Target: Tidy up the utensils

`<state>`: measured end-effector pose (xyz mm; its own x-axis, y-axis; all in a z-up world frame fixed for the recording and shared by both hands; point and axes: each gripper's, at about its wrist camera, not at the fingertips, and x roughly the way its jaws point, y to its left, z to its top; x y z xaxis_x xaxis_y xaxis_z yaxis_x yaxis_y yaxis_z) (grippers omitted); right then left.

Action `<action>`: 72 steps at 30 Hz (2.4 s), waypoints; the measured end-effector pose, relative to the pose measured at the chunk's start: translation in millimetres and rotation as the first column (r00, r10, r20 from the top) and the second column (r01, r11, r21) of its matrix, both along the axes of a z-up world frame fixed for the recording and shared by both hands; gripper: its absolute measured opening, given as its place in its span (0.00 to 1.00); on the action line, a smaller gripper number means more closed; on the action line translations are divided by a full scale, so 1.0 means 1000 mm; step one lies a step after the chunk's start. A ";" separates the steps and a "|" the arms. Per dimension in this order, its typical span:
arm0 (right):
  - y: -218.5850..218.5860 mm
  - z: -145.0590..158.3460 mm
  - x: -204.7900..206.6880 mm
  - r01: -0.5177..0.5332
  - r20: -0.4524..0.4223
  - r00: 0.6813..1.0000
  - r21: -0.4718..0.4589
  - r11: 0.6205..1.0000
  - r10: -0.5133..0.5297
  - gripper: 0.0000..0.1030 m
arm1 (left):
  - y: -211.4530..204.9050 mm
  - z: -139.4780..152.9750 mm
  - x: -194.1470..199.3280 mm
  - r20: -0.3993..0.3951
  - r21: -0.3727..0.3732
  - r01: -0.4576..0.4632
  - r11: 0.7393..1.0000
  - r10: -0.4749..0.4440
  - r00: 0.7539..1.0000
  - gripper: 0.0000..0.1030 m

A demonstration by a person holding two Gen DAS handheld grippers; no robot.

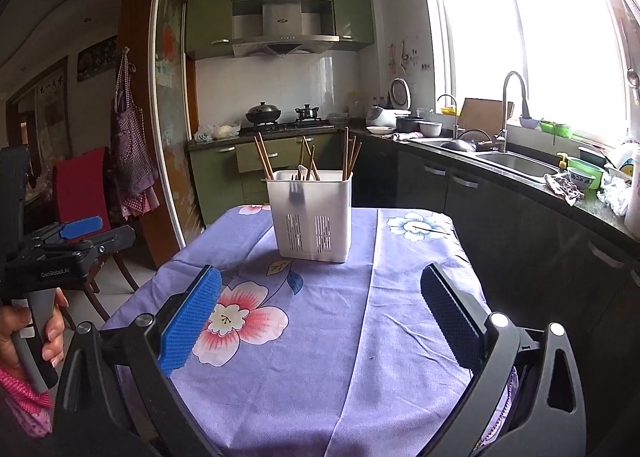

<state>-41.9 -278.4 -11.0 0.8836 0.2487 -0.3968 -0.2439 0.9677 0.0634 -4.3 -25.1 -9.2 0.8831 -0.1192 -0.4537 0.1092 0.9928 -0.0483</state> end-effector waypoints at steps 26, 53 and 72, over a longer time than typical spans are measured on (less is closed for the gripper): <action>0.001 -0.010 0.012 -0.012 -0.030 0.999 0.010 1.000 0.012 0.95 | 0.003 0.004 0.000 0.008 -0.017 -0.033 0.999 0.033 0.999 0.93; 0.006 -0.017 0.014 -0.020 -0.041 0.999 0.010 1.000 0.020 0.95 | -0.001 -0.002 0.001 -0.011 -0.005 -0.050 0.999 0.050 0.999 0.93; 0.007 -0.020 0.015 -0.021 -0.049 0.999 0.010 1.000 0.022 0.95 | -0.004 -0.003 0.003 -0.025 -0.004 -0.047 0.999 0.047 0.999 0.93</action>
